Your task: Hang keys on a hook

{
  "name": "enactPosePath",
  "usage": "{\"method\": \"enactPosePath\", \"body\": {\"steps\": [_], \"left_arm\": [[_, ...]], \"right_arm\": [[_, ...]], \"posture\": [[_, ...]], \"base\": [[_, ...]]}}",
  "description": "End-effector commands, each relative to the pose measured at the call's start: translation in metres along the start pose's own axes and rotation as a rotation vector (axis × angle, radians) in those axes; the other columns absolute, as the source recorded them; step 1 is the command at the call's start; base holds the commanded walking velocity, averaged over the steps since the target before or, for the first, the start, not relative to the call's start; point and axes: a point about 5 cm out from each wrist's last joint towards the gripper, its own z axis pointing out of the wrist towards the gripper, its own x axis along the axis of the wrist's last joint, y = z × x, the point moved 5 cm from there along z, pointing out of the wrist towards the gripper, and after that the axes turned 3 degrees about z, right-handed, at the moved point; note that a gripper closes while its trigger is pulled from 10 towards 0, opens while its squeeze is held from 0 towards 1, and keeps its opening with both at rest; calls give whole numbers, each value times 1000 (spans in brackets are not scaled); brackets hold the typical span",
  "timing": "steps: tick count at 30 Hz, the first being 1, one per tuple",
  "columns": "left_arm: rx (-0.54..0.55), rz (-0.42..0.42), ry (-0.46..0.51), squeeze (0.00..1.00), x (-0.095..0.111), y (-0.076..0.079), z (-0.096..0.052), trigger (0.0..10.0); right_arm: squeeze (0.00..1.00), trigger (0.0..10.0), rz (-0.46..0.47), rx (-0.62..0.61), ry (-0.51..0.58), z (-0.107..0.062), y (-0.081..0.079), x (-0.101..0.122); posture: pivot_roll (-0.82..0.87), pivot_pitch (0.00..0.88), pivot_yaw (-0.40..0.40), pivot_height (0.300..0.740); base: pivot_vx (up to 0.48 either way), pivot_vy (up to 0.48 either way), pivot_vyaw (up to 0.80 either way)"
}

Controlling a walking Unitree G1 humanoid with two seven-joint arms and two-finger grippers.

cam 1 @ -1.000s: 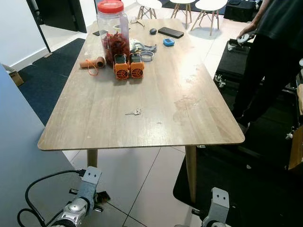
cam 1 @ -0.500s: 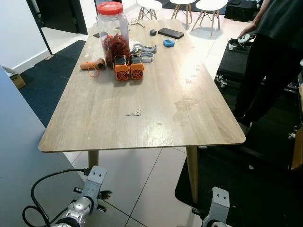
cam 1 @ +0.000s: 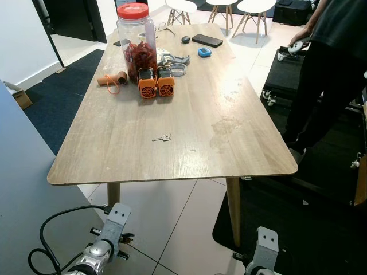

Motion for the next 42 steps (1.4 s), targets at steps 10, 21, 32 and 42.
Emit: {"method": "enactPosePath", "body": {"steps": [10, 21, 32, 42], "left_arm": [[37, -6, 7, 0, -5, -14, -3, 10000], [48, -32, 39, 0, -6, -15, -6, 10000], [4, -125, 88, 0, 3, 0, -4, 10000], [-1, -114, 73, 0, 5, 1, -2, 10000]], "right_arm": [[0, 10000, -72, 63, -33, 3, -19, -1], [0, 10000, -122, 87, -35, 5, -26, 4], [0, 10000, -110, 45, -15, 2, -9, 4], [0, 10000, -104, 15, 16, 1, -4, 6]], "posture": [[132, 62, -45, 740], [137, 70, -75, 740], [95, 46, -48, 740], [91, 33, -40, 740]], "base": [[0, 0, 0], [0, 0, 0], [0, 0, 0], [0, 0, 0]]}}
